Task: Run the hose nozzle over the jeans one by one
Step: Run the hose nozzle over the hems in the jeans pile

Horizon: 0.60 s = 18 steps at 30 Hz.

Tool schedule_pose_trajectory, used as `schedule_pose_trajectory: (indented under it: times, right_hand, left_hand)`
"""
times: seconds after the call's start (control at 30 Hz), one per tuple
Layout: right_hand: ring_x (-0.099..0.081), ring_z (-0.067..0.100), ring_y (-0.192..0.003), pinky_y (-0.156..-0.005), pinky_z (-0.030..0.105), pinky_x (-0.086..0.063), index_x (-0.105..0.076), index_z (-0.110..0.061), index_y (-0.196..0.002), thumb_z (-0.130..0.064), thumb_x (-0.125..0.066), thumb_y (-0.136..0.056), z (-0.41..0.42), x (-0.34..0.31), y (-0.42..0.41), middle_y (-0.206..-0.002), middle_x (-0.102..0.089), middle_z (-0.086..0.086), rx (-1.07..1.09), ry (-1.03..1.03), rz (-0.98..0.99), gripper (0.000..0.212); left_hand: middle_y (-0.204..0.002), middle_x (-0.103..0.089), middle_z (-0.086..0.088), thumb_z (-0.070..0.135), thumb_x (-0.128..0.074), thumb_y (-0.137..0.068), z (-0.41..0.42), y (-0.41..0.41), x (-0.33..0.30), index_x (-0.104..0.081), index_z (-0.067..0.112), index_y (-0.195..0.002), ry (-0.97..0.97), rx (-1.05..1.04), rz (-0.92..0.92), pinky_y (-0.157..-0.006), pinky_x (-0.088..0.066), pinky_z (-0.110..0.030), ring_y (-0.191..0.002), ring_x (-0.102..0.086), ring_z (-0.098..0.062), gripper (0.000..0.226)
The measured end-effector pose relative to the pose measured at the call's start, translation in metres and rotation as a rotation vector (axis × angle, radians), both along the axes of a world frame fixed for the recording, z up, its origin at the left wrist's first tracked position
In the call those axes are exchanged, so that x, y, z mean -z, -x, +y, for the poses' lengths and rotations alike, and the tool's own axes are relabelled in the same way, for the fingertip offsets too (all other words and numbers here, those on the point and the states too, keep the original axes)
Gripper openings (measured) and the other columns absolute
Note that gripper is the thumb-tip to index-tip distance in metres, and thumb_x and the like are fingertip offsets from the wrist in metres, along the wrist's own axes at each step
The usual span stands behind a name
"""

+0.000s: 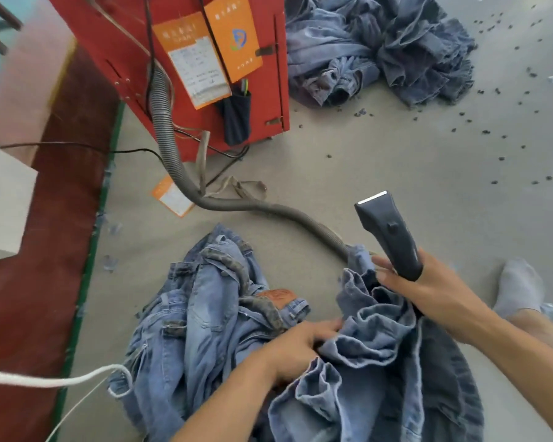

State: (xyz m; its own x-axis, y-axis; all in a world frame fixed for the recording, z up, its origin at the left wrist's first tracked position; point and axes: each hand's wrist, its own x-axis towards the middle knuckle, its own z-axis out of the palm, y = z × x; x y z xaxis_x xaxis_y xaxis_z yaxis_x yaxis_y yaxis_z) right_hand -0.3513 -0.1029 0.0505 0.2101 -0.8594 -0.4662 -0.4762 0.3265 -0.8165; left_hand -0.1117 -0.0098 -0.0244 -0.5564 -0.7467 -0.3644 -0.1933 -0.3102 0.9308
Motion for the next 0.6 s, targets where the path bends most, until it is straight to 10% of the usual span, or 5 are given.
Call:
schedule_pose_trajectory:
  times: [0.23,0.33,0.43,0.5,0.6]
  right_hand:
    - [-0.063,0.011,-0.063,-0.055,0.022,-0.045,-0.061,-0.031,-0.090,-0.017,-0.080,-0.086,0.031,0.018,-0.017,-0.075,-0.069,-0.013,-0.285,0.072,0.330,0.024]
    - [-0.065,0.010,-0.063,-0.063,0.036,-0.051,-0.062,-0.032,-0.093,-0.023,-0.081,-0.086,0.029,0.014,-0.013,-0.074,-0.070,-0.005,-0.245,0.083,0.368,0.022]
    - [-0.062,0.010,-0.057,-0.058,0.037,-0.050,-0.058,-0.033,-0.089,-0.028,-0.080,-0.087,0.020,0.009,-0.022,-0.068,-0.068,-0.005,-0.203,0.193,0.416,0.023]
    - [-0.061,0.009,-0.052,-0.050,0.032,-0.048,-0.058,-0.031,-0.089,-0.034,-0.078,-0.090,0.007,0.000,-0.033,-0.061,-0.066,-0.002,-0.172,0.257,0.421,0.020]
    - [-0.067,0.017,-0.064,-0.057,0.036,-0.052,-0.062,-0.028,-0.098,-0.046,-0.076,-0.088,-0.017,-0.017,-0.058,-0.071,-0.071,-0.003,-0.170,0.250,0.354,0.025]
  left_hand:
    - [-0.158,-0.043,-0.015,0.043,-0.069,-0.091,-0.018,-0.126,-0.011,-0.040,0.010,-0.153,0.141,-0.876,-1.235,-0.118,-0.032,-0.053,-0.144,-0.040,-0.035,0.076]
    - [-0.169,-0.021,-0.016,0.051,-0.076,-0.088,-0.009,-0.160,0.006,0.009,0.013,-0.163,-0.412,-0.719,-1.006,-0.112,-0.039,-0.046,-0.147,-0.038,-0.037,0.120]
    - [-0.106,-0.065,-0.014,0.036,-0.074,-0.066,0.011,-0.142,0.002,-0.070,0.022,-0.101,-0.599,-0.814,-0.499,-0.075,-0.041,-0.037,-0.085,-0.062,-0.023,0.038]
    - [-0.080,-0.049,-0.005,0.032,-0.068,-0.049,0.027,-0.125,-0.002,-0.053,0.025,-0.071,-0.569,-0.852,-0.235,-0.070,-0.034,-0.039,-0.067,-0.046,-0.019,0.027]
    - [-0.140,-0.052,0.006,0.030,-0.065,-0.077,0.028,-0.094,-0.022,-0.046,0.033,-0.146,-0.347,-0.505,-0.338,-0.099,-0.041,-0.032,-0.124,-0.054,-0.020,0.072]
